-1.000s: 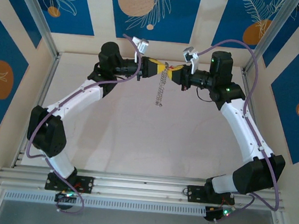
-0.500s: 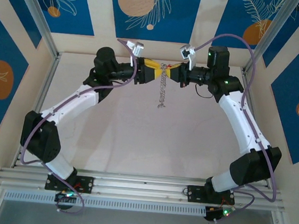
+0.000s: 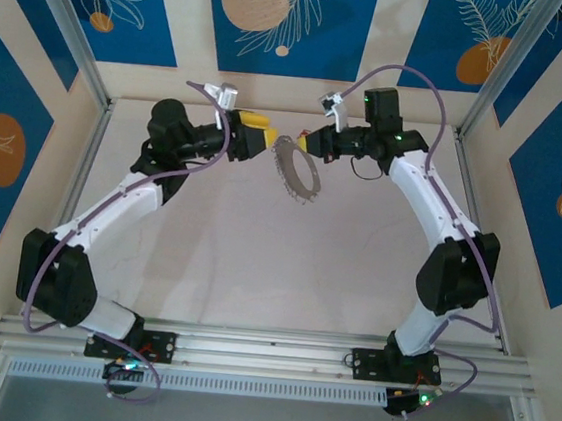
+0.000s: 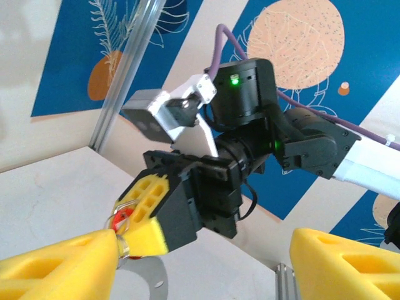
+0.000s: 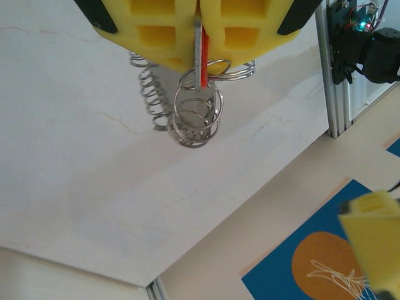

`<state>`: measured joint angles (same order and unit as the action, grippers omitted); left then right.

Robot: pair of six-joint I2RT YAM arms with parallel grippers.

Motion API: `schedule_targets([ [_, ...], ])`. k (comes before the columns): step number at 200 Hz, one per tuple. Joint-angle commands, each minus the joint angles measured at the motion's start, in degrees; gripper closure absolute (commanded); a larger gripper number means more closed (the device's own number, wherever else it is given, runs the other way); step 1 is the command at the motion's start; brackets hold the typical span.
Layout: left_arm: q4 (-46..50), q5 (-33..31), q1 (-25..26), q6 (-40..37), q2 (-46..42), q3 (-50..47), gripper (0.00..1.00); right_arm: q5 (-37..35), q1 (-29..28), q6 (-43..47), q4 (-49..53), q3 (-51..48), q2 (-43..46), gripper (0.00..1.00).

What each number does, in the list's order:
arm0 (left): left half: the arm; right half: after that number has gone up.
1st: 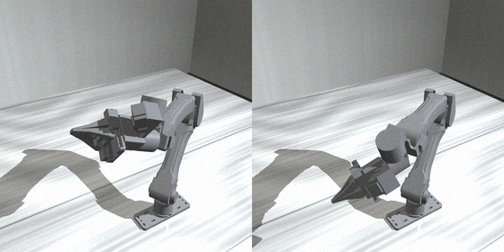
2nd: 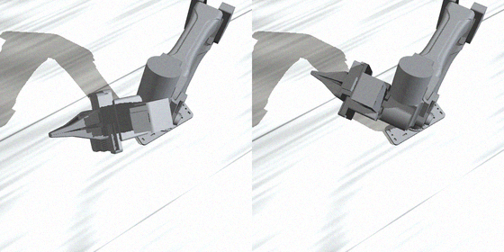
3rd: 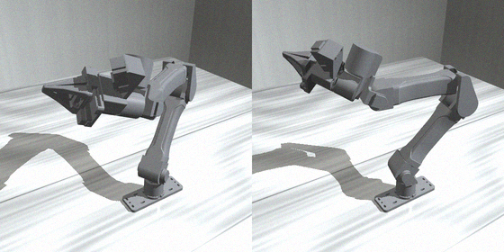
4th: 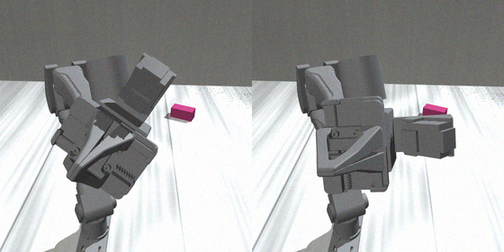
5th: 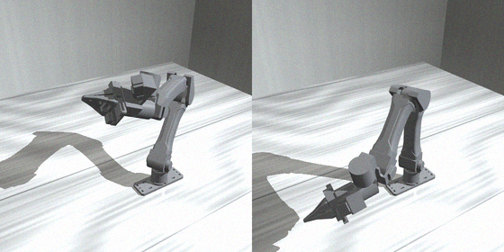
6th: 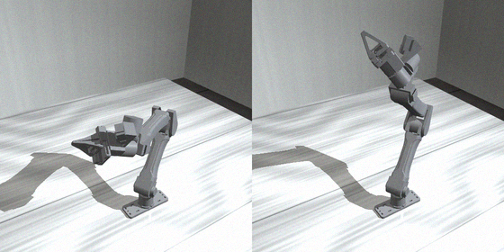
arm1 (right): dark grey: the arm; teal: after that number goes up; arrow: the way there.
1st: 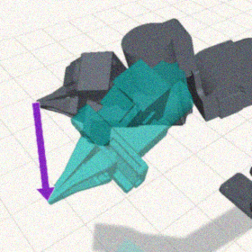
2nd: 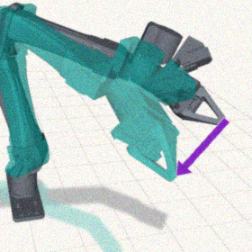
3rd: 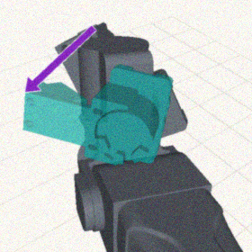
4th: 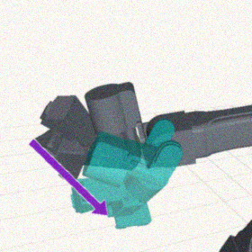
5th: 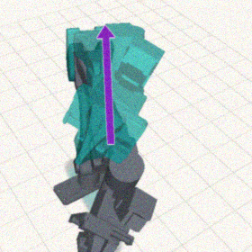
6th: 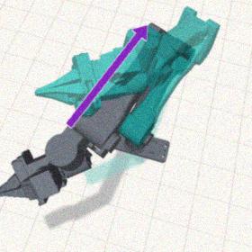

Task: Put the keys on the keyring

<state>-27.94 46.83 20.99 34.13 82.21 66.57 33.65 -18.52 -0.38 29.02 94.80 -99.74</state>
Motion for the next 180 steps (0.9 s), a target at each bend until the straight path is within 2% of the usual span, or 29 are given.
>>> schedule_targets([
  [1,-1.6,-0.82,-1.53,0.38,-2.36,-1.65,0.27,0.98,-2.04,-1.02,-0.24,3.75,-3.03,1.0],
  [46,0.03,-0.34,-3.14,-0.56,-3.98,-3.09,0.26,0.81,-5.66,-2.98,-2.31,7.56,-10.54,1.0],
  [88,1.93,-0.25,-3.57,-1.84,-4.34,-3.41,0.26,0.33,-5.83,-4.03,-4.79,6.41,-15.45,1.0],
  [123,1.69,-0.4,-3.66,-1.81,-3.64,-3.68,0.26,0.32,-4.68,-3.75,-6.73,-0.46,-15.78,1.0],
  [180,0.62,-0.59,-3.55,-0.8,-2.59,-3.7,0.26,0.7,-2.87,-6.04,-13.63,-18.79,-10.38,1.0],
])
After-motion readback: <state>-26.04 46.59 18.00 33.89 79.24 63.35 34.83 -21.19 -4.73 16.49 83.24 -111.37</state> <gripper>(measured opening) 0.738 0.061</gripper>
